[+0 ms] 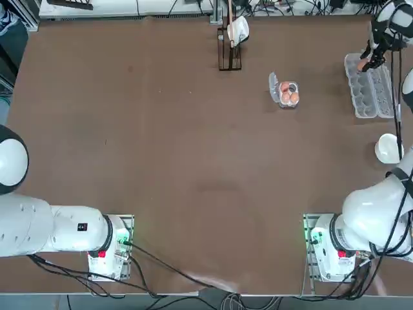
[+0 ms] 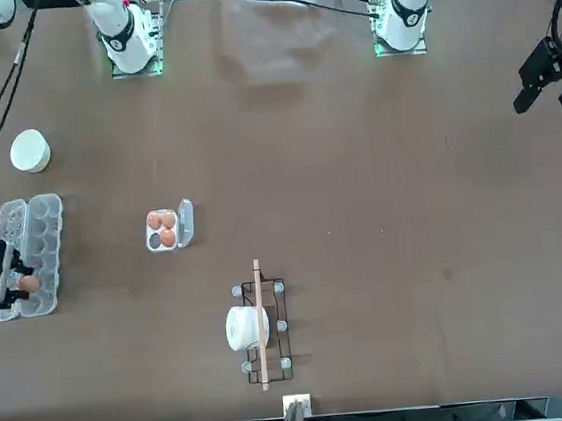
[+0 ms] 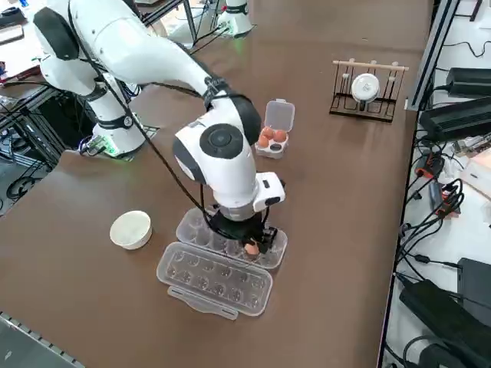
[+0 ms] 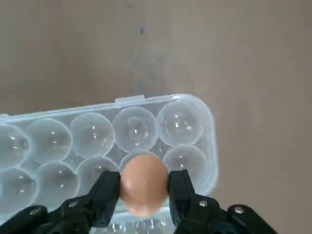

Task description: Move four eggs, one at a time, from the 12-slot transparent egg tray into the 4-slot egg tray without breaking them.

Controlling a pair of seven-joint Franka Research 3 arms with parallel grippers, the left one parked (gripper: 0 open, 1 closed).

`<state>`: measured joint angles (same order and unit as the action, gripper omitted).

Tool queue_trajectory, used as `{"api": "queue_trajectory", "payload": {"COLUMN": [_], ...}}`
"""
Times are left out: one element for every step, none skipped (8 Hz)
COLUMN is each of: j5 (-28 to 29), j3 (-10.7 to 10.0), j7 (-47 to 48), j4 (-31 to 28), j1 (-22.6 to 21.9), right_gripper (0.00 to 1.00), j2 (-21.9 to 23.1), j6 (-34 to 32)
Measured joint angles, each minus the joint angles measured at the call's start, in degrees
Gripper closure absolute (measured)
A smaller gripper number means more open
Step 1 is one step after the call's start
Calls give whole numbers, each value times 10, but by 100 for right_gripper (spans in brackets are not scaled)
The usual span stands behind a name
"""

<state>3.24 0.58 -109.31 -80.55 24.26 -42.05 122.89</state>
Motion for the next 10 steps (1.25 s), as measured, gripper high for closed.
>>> {"api": "queue_trajectory", "payload": {"j5": [0,0,0,0,0,0,0,0,0,0], "j3": [3,5,7,9,9,10,10,11,13,14], "j7": [17,44,82,130,186,251,330,418,506,587], "j4": [3,4,4,2,-6,-24,-52,-86,-120,-145], "j1": [-2,-6,-15,-31,-53,-79,-111,-147,-185,-221], "right_gripper": [42,42,42,42,42,42,42,42,42,42], "j2": [19,39,58,74,89,106,128,153,177,194], "j6": [-21,-42,-73,-106,-128,-138,-141,-142,-143,-143]}}
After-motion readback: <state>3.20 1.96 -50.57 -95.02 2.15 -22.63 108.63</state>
